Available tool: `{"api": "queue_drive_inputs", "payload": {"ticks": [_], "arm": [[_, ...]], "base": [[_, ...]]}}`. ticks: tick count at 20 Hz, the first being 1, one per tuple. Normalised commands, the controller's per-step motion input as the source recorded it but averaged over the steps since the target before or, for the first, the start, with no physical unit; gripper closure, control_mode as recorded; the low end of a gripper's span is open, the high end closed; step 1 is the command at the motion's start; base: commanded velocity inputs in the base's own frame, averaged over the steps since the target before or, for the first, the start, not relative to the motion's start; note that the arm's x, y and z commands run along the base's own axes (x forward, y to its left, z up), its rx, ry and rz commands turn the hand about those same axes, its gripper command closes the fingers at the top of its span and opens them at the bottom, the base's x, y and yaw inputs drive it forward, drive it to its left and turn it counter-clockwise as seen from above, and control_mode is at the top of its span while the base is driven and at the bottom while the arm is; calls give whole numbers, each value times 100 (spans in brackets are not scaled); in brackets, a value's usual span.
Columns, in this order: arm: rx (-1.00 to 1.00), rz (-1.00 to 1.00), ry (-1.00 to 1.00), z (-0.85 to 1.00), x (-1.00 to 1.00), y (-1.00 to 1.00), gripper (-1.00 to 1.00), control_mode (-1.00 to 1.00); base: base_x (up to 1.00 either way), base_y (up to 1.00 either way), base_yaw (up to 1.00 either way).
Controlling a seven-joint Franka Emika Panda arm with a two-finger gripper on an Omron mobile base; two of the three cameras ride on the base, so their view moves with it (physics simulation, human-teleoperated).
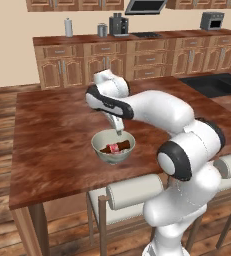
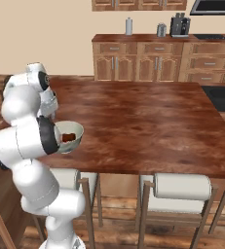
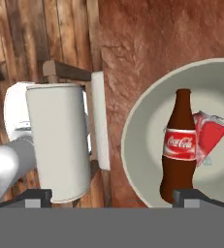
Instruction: Open the fridge, grab two sodas, and place both sodas inside the bowl with ice on the dining counter.
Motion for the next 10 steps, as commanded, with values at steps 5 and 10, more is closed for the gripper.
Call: {"api": "queue_drive_inputs", "payload": {"ticks": [5, 10], "arm": [[8, 0, -15, 54, -32, -12, -100, -100], [7, 0, -16, 45, -32, -18, -100, -100]], "base": [[0, 0, 0], [0, 0, 0]]}}
